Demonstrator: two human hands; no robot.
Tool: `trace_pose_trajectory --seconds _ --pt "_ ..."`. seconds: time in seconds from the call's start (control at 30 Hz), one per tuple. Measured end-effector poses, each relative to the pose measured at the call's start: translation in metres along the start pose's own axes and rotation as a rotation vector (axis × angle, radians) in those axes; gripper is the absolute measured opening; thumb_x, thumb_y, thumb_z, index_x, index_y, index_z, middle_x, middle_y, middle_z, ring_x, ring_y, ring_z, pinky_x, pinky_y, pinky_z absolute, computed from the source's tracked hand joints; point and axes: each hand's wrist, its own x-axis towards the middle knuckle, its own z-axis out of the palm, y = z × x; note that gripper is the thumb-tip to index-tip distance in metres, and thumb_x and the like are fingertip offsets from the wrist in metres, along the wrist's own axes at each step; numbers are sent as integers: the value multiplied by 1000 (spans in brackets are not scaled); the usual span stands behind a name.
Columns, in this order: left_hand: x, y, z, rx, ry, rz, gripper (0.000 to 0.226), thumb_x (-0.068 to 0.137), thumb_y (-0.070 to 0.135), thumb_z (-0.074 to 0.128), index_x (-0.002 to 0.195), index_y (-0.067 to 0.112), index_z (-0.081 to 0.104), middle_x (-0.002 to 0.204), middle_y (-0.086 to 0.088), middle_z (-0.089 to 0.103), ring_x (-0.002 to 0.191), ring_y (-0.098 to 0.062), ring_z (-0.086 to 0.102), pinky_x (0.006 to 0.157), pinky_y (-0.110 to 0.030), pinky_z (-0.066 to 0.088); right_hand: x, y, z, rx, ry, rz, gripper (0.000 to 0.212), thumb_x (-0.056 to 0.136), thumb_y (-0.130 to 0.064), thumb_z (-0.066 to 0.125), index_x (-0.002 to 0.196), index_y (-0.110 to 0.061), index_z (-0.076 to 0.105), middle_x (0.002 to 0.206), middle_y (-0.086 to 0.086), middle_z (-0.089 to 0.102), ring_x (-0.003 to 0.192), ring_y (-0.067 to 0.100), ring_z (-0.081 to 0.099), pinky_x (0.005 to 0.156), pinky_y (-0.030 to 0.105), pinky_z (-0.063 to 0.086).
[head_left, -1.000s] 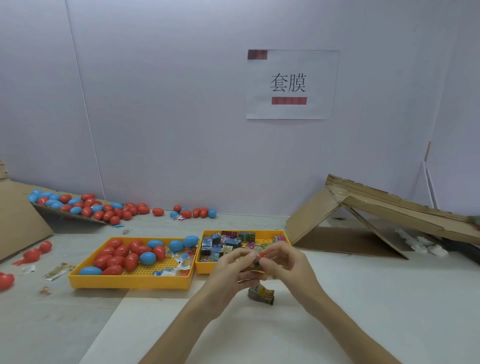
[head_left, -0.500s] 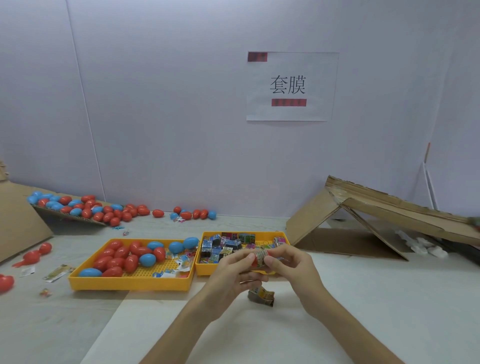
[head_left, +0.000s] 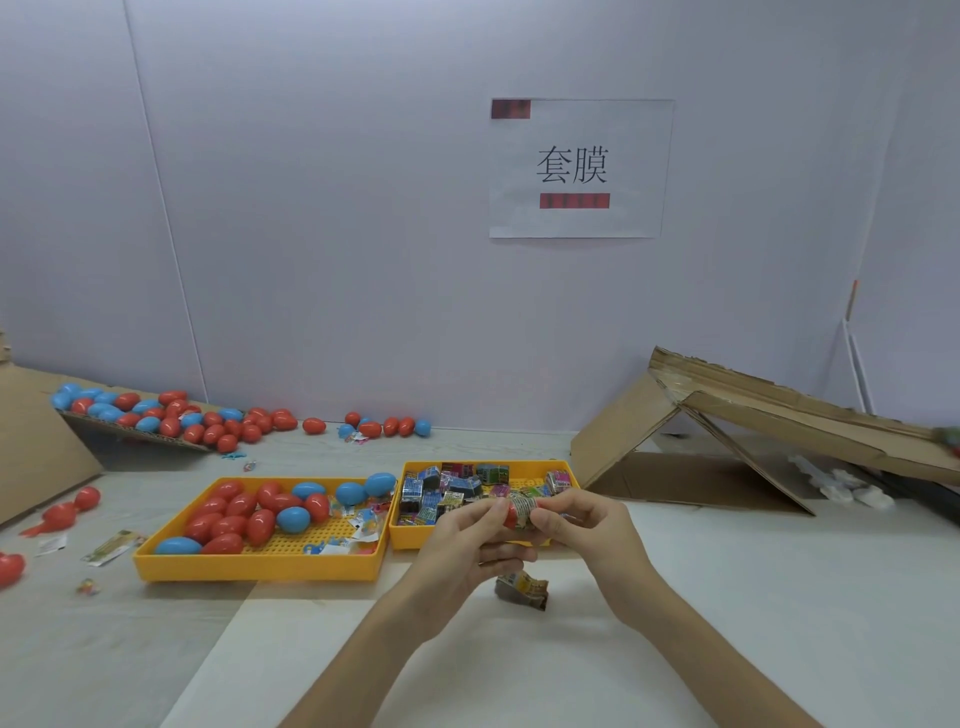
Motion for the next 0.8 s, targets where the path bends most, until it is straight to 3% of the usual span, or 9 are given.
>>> trace_pose_trajectory --seconds 0.17,0.4,0.53,0.63,0.8 --pt "0 1 0 -9 -6 -15 38 103 35 52 124 7 65 114 -18 74 97 -27 73 86 -31 59 0 1 -2 -18 -5 2 19 75 -30 81 86 -15 80 90 17 75 89 24 71 81 30 55" --pt "0 1 2 -34 2 -18 42 99 40 55 122 7 66 112 -20 74 95 -27 73 84 -30 59 0 1 -1 2 -9 27 21 81 -32 77 86 -12 78 88 19 74 84 27 70 82 43 59" --pt "1 2 1 -79 32 -13 41 93 43 61 115 10 70 106 -20 75 87 -25 73 79 -29 59 0 -1 2 47 -35 78 28 85 -36 71 103 -15 75 98 17 74 82 33 71 77 39 60" --pt "1 2 0 -60 38 -5 45 90 43 66 116 7 68 102 -19 74 83 -24 70 78 -31 58 0 -3 4 -23 -46 67 38 83 -38 71 119 -25 71 105 5 75 86 27 73 74 31 58" --pt "1 2 1 -65 73 3 53 82 47 72 117 8 67 90 -16 68 74 -20 65 75 -31 57 -4 -4 4 -84 -109 20 29 87 -28 76 115 -22 73 106 1 75 90 22 71 72 33 54"
